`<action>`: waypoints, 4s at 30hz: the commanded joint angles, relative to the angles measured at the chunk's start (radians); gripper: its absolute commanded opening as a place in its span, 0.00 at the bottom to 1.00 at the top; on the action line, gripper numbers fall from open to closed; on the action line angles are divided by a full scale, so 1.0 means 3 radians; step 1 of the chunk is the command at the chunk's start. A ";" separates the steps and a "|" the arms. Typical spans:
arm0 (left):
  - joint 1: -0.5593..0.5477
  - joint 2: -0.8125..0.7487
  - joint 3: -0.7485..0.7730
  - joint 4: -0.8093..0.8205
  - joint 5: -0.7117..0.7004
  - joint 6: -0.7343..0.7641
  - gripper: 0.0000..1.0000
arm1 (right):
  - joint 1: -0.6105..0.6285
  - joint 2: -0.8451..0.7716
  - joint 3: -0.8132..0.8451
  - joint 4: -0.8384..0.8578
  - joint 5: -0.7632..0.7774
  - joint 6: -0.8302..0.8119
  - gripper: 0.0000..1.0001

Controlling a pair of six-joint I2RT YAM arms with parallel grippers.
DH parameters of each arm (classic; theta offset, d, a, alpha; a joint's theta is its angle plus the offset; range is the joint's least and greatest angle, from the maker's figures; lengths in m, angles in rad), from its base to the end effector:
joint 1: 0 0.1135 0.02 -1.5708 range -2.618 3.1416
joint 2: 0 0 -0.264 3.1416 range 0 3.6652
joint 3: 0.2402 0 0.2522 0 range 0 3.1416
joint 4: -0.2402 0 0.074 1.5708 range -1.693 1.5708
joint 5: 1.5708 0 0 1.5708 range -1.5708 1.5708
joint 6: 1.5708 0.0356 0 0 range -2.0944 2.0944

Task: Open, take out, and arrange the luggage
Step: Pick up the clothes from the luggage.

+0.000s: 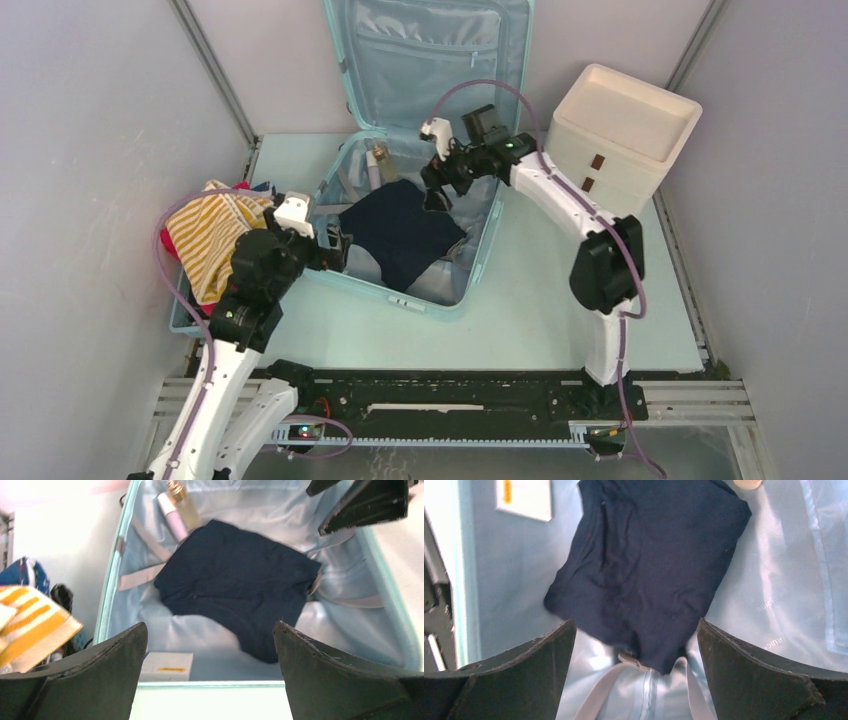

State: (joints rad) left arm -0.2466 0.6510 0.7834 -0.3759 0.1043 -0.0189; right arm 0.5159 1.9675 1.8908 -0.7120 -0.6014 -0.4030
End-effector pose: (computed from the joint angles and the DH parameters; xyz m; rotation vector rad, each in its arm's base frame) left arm 0.1456 -0.0405 0.3389 0.2807 1.8003 -0.2826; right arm 0.3760 0.2364 0.3247 -1.2776 1.9222 0.7621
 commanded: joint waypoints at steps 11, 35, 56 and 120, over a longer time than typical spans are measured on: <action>0.0259 -0.0049 -0.0197 0.0032 -0.0043 0.0236 1.00 | 0.0114 0.1028 0.0527 0.0379 0.1156 0.1107 0.92; 0.0351 -0.0078 -0.0224 0.0077 0.0168 0.0201 1.00 | 0.0102 0.0974 0.0529 0.0290 0.0784 0.0887 0.11; 0.0352 -0.0125 -0.0264 0.0118 0.0281 0.0186 1.00 | 0.0031 0.0660 0.0569 -0.0250 0.0014 0.0101 0.36; 0.0460 0.2212 0.0975 0.0339 0.2168 -0.0707 1.00 | -0.0054 0.0086 0.0327 -0.0528 -0.0340 -0.0364 0.00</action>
State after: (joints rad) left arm -0.1219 1.1881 0.9604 -0.2504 0.7025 -0.0013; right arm 0.5827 1.9884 1.9785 -0.9379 -0.6392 -0.6739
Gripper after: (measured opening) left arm 0.996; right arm 0.019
